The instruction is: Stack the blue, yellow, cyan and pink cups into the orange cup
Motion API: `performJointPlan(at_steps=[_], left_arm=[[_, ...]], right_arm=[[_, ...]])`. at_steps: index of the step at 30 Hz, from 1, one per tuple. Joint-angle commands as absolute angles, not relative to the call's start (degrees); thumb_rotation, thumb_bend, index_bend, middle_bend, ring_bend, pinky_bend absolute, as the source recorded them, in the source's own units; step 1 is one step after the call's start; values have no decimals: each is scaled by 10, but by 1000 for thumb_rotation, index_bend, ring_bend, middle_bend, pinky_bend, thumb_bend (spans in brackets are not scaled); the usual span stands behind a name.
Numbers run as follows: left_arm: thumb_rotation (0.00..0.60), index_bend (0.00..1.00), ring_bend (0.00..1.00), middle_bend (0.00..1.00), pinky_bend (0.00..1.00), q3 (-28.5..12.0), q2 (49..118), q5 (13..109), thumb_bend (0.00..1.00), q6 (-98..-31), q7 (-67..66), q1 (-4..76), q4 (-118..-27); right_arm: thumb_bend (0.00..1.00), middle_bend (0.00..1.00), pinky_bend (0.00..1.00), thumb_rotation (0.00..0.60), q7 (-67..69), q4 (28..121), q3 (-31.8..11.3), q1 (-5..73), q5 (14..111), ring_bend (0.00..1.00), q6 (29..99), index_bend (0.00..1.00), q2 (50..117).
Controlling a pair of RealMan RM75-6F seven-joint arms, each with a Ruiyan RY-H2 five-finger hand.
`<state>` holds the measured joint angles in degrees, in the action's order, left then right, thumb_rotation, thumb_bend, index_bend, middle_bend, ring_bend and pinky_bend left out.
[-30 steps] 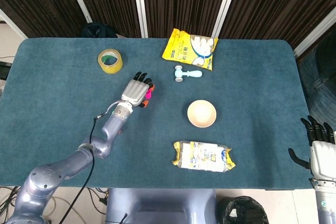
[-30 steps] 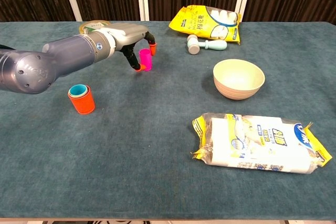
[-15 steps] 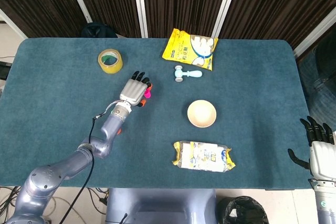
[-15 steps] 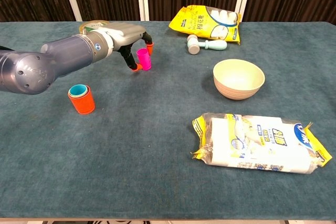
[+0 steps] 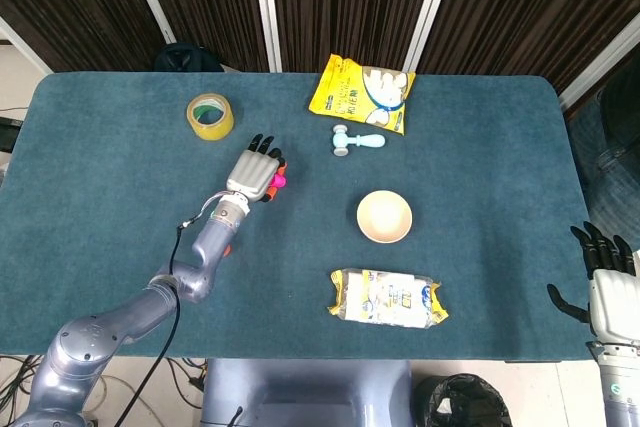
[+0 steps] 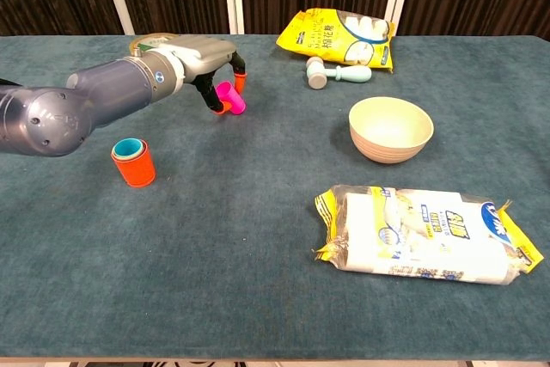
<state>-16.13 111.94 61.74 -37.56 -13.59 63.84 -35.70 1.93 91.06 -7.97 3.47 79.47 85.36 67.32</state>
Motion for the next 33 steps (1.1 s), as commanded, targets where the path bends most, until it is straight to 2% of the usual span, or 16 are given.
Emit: performJointPlan(at_steps=[1, 5, 10, 16, 23, 28, 33], left_arm=[[600, 485, 0, 245, 0, -164, 1115, 617, 353, -380, -139, 638, -366], [600, 484, 0, 245, 0, -169, 1100, 619, 358, -391, -144, 637, -393], [600, 484, 0, 241, 0, -176, 1049, 616, 358, -406, -168, 630, -473], [600, 484, 0, 237, 0, -165, 918, 584, 357, -399, -250, 609, -668], [600, 484, 0, 238, 0, -140, 727, 498, 357, -400, -345, 593, -929], [600, 484, 0, 238, 0, -111, 626, 456, 357, -412, -384, 588, -1043], [600, 484, 0, 236, 0, -82, 558, 420, 357, -411, -391, 585, -1106]], right_arm=[[324, 79, 25, 600, 21, 911, -79, 34, 796, 124, 854, 125, 672], [324, 79, 25, 600, 23, 912, -80, 34, 796, 124, 855, 126, 671], [324, 79, 25, 600, 23, 913, -79, 34, 796, 124, 854, 125, 671], [324, 79, 25, 600, 22, 914, -79, 34, 797, 124, 855, 125, 672], [324, 79, 25, 600, 15, 923, -77, 32, 803, 124, 860, 125, 670], [324, 79, 25, 600, 11, 927, -75, 32, 806, 124, 861, 125, 670], [324, 79, 25, 600, 12, 929, -75, 32, 807, 124, 862, 126, 670]])
